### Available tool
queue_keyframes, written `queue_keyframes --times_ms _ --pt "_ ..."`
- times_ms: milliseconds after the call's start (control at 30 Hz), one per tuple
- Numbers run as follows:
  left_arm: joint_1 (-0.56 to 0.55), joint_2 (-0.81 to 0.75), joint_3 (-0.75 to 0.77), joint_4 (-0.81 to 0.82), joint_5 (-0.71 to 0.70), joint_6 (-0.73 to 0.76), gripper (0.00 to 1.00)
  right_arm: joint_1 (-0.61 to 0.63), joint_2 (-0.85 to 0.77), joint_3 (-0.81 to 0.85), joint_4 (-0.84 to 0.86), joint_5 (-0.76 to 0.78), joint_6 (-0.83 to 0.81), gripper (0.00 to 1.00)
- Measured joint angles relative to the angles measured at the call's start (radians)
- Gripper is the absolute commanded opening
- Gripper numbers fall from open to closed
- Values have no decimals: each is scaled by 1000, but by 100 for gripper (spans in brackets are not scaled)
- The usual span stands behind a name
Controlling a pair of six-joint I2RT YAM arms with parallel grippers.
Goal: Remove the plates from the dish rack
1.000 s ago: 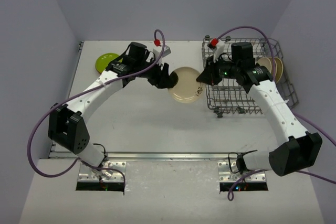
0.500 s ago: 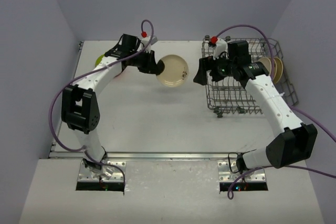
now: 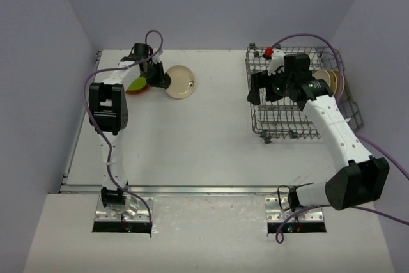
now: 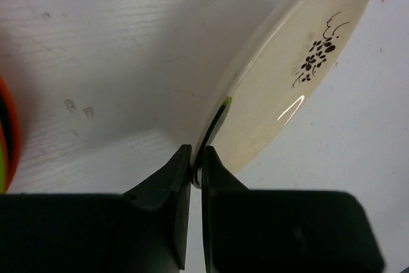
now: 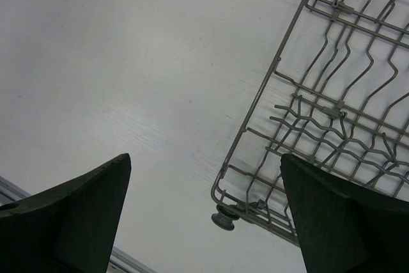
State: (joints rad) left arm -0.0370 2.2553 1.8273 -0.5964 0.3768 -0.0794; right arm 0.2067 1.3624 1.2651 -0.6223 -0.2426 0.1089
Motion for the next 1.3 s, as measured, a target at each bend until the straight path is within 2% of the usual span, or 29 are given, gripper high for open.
queue_keyframes --times_ms 33,67,100,267,600,733,833,900,1033,1200,1300 --pt "4 6 14 -4 -11 -2 16 -1 0 -3 -2 1 0 99" --pt "5 11 29 -7 -31 -1 24 -2 0 -5 -3 2 0 99" --pt "5 16 42 -8 -53 1 24 -2 0 -6 -6 3 0 99" --pt "5 59 102 -17 -132 12 41 -8 0 -8 -12 7 -5 99" --pt "5 75 116 -41 -205 23 44 -58 -32 -10 -33 35 -22 99" --pt "5 61 112 -50 -229 32 57 -112 -51 -1 -42 79 -39 97" --pt "4 -3 72 -53 -239 45 64 -168 -52 24 -45 143 -71 89" --pt "-1 -64 31 -43 -244 57 66 -218 -50 43 -45 191 -107 80" --pt "-45 -283 -94 -25 -286 104 70 -355 5 93 -19 270 -182 71" --pt "-210 -555 -208 42 -391 160 75 -502 151 160 11 305 -226 63" --pt "-322 -658 -255 82 -441 183 78 -543 250 223 10 301 -239 56"
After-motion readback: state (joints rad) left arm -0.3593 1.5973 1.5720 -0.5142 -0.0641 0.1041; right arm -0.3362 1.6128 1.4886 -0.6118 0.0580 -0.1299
